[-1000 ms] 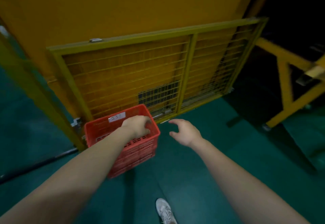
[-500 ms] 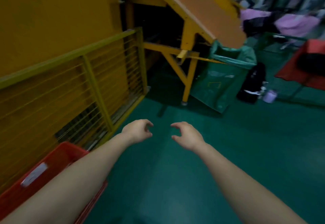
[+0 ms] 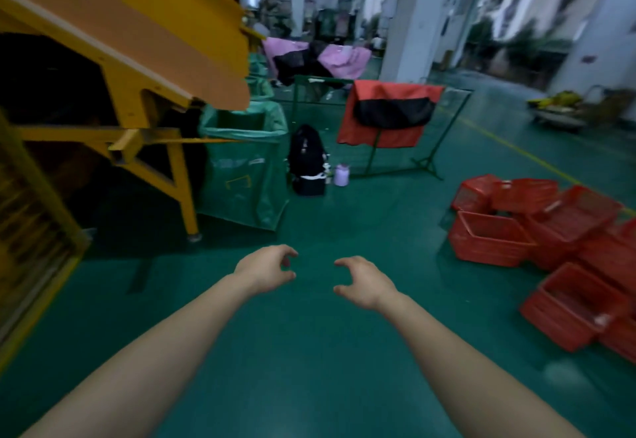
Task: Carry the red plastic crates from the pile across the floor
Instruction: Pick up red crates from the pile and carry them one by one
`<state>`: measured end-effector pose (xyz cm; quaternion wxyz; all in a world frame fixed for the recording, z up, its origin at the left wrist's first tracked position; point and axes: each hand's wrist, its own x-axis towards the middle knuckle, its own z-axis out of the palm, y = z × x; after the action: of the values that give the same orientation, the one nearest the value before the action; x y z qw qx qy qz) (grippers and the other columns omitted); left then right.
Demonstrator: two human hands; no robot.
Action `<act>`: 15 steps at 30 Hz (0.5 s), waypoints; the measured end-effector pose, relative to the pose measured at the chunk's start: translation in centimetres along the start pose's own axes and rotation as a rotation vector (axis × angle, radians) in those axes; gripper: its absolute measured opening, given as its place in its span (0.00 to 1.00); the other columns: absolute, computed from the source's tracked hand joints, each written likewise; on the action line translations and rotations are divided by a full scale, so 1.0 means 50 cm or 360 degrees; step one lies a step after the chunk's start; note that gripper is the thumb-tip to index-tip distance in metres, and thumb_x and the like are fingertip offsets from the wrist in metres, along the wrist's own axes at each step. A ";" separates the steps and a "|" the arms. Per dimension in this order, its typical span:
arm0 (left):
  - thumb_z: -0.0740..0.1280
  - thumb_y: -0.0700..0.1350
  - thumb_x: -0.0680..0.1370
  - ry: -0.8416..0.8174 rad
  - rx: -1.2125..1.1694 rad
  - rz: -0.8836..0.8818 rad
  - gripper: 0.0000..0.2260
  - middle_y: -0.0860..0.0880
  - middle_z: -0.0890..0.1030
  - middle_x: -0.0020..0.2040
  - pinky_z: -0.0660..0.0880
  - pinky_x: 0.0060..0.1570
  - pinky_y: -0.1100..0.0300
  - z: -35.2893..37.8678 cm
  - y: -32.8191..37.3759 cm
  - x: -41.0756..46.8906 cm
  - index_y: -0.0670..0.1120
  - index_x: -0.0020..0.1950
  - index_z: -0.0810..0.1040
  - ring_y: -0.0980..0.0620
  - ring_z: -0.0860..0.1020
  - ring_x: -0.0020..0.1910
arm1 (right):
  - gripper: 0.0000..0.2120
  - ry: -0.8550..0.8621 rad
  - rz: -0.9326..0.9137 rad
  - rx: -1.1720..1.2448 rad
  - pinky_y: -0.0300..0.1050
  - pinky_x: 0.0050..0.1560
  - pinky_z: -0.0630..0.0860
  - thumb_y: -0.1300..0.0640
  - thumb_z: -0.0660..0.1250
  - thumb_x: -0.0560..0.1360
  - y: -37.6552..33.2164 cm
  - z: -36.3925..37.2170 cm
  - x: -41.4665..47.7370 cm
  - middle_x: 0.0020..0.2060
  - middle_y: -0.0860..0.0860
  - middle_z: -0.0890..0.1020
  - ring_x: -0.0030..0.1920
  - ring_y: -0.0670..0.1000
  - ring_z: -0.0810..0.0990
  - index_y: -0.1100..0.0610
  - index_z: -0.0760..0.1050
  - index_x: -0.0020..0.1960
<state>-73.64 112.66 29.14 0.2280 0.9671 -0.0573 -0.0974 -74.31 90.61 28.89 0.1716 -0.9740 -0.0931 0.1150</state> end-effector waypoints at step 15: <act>0.68 0.53 0.75 -0.0302 0.0175 0.0651 0.25 0.55 0.75 0.66 0.72 0.60 0.57 0.187 0.552 0.462 0.55 0.72 0.68 0.54 0.75 0.63 | 0.31 0.0301 0.0712 0.0146 0.47 0.69 0.66 0.50 0.70 0.72 0.595 -0.247 0.034 0.71 0.51 0.68 0.71 0.53 0.66 0.50 0.66 0.73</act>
<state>-54.95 80.52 29.65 0.1835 0.9328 -0.2786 -0.1363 -65.32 59.62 29.27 0.1940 -0.9679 0.1467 0.0626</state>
